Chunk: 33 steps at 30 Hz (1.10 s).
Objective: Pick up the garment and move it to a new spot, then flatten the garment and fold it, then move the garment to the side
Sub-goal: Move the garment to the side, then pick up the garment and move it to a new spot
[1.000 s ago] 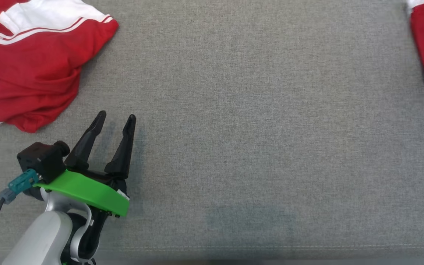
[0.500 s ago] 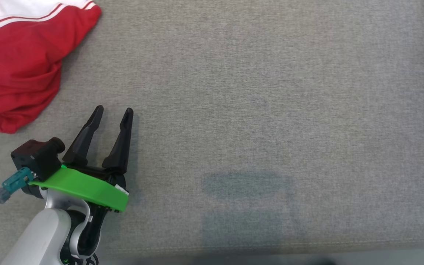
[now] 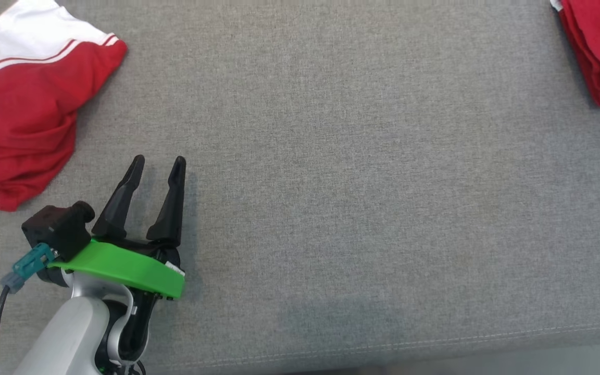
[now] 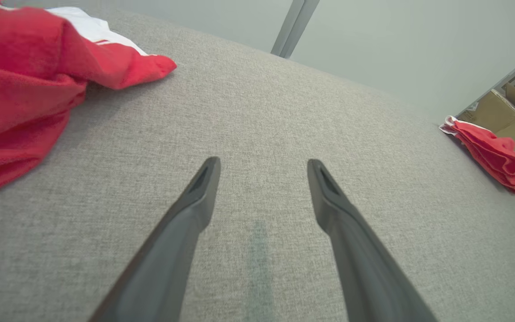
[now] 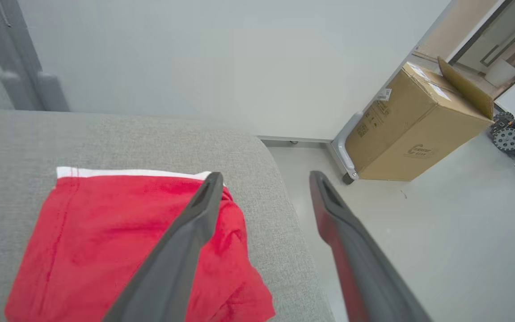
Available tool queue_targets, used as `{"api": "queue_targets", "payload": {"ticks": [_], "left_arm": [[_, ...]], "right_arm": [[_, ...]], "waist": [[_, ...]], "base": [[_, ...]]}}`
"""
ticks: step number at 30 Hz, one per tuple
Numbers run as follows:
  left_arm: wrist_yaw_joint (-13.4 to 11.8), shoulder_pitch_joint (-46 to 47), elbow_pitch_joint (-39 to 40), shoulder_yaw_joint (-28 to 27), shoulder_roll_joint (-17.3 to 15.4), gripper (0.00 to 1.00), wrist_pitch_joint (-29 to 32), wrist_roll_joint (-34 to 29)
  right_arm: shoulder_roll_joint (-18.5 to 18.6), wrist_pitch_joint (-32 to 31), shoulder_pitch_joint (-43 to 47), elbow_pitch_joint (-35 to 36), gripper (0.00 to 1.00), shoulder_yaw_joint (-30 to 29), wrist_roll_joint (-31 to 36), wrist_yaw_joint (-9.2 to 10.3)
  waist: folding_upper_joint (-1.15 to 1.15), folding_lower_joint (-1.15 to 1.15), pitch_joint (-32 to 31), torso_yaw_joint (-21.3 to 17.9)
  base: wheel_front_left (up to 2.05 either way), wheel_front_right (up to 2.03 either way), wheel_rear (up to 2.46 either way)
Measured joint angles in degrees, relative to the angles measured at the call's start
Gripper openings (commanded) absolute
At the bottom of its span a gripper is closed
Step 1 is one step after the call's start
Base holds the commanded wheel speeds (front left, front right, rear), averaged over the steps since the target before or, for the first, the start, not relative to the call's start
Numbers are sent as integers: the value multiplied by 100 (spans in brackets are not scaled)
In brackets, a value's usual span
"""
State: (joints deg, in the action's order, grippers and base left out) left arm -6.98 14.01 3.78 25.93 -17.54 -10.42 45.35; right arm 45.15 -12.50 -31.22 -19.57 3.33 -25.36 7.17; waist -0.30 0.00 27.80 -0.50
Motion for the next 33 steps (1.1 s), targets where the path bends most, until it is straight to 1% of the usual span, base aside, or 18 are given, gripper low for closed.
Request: {"api": "queue_targets", "payload": {"ticks": [1,2,3,6,8,13,20,22,26,33], "left_arm": [[1,1,-114,-14,-9,100,-57,-53],[1,1,-114,-14,-9,100,-57,-53],[0,1,-165,-35,-14,100,-91,-83],[0,1,-312,-168,-58,100,-189,-203],[0,-3,-396,-270,-148,100,-234,-330],[0,-142,-645,-370,-170,100,-330,-409],[-1,-528,-1014,-414,-188,100,-352,-628],[-1,-620,-1062,-435,-220,100,-374,-743],[-3,-703,-1076,-375,-198,100,-380,-833],[-3,-734,-1071,-366,-136,100,-383,-905]], "right_arm": [[-158,366,0,232,100,11,102,0],[-158,366,0,232,100,11,102,0],[-241,550,3,349,100,11,137,0],[-577,1067,42,646,100,-24,177,0],[-814,1343,230,780,100,-8,214,0],[-1548,1761,1130,879,100,44,369,0],[-2368,2215,2269,848,100,307,526,1],[-2487,2268,2507,870,100,461,577,0],[-2717,2416,2990,813,100,435,688,1],[-2871,2463,3422,811,100,466,933,1]], "waist": [[0,0,-124,-17],[0,0,-124,-17],[0,0,-192,-23],[0,0,-399,-34],[0,0,-543,-36],[0,0,-912,-32],[0,0,-1446,3],[0,0,-1598,15],[0,0,-1872,50],[0,0,-2186,224]], "base": [[0,0,0],[0,0,0],[0,0,0],[0,0,0],[0,0,0],[0,0,0],[0,0,0],[0,0,0],[0,0,0],[0,0,0]]}}
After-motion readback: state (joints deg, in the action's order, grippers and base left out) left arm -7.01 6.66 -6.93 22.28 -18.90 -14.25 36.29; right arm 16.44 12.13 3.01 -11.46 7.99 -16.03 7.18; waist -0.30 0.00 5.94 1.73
